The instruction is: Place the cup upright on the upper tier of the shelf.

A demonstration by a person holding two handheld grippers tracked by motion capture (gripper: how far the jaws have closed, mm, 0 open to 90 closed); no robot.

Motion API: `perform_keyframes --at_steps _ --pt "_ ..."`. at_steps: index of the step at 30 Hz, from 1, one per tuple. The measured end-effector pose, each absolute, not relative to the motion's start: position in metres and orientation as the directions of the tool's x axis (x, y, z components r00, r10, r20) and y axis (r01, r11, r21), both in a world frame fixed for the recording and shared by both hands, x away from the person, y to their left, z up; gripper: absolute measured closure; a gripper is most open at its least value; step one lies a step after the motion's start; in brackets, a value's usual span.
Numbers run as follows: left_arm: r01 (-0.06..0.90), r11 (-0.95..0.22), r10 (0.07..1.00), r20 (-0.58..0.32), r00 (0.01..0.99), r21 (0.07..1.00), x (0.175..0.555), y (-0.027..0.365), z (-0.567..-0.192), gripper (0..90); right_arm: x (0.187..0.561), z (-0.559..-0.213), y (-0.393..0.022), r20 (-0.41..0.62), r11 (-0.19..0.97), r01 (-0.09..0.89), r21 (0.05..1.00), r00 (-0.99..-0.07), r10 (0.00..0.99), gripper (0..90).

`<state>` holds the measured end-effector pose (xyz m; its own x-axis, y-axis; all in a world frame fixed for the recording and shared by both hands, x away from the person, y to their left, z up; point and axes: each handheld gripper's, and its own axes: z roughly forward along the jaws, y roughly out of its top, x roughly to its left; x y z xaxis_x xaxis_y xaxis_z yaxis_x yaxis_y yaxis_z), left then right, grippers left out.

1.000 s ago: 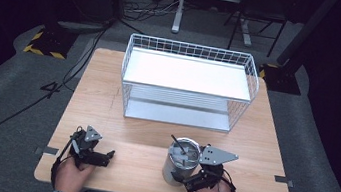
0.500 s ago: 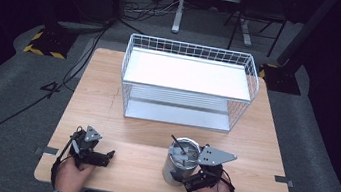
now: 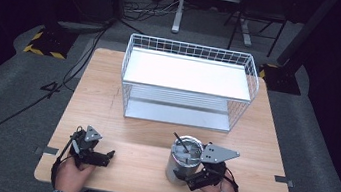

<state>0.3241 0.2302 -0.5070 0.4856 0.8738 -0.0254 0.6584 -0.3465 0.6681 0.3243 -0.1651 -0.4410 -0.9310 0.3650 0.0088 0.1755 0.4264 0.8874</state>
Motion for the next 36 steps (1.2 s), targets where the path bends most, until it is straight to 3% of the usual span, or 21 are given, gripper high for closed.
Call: perform_keyframes --at_steps 21,36 --pt "0.659 -0.343 0.875 -0.029 0.484 0.669 0.325 0.23 -0.507 0.5 0.336 -0.385 -0.173 -0.044 0.435 0.144 0.889 -0.918 0.394 3.8" --pt "0.659 -0.343 0.875 -0.029 0.484 0.669 0.325 0.23 -0.507 0.5 0.355 -0.323 -0.18 -0.08 0.426 0.118 0.897 -0.904 0.419 3.8"
